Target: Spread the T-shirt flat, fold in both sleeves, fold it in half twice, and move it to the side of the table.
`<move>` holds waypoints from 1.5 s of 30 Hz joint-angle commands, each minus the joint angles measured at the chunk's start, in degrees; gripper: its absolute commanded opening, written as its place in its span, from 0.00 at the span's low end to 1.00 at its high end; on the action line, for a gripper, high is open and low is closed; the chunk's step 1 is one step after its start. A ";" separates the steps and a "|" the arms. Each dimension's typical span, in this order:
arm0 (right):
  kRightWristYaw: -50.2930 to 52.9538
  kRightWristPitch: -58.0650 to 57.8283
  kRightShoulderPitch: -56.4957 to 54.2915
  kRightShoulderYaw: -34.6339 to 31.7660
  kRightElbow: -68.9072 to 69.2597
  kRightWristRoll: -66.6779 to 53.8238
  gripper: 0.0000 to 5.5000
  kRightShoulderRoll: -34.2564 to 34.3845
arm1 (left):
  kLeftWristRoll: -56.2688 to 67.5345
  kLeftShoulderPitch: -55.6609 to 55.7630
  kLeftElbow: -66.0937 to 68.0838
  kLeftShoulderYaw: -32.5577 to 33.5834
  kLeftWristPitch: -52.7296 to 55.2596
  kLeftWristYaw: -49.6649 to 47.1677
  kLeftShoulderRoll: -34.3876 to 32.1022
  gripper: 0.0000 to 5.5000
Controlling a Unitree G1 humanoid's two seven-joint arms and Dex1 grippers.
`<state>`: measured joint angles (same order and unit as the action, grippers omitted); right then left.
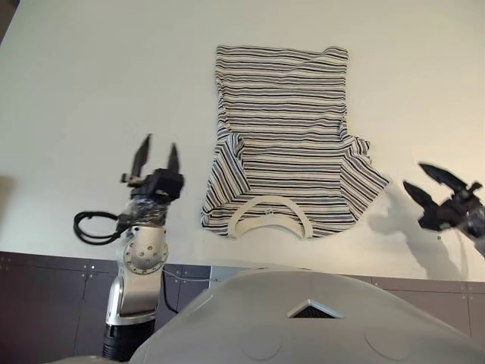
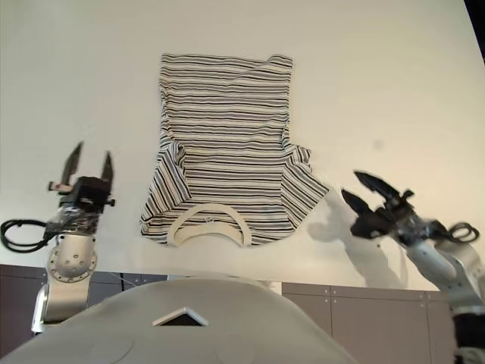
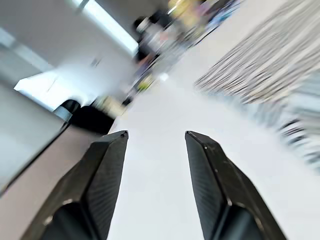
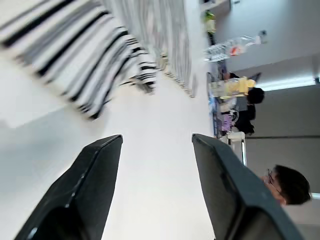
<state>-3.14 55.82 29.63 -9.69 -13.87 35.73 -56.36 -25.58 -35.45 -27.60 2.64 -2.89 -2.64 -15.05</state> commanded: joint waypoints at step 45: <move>9.31 -19.71 -2.97 8.56 16.46 5.62 0.02 8.62 | 0.72 9.68 1.19 -4.99 10.80 -3.79 11.23 0.39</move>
<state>4.36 35.97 26.00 0.94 0.33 42.00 -48.71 -25.34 -25.29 -27.16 -2.52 7.99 -6.68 -3.72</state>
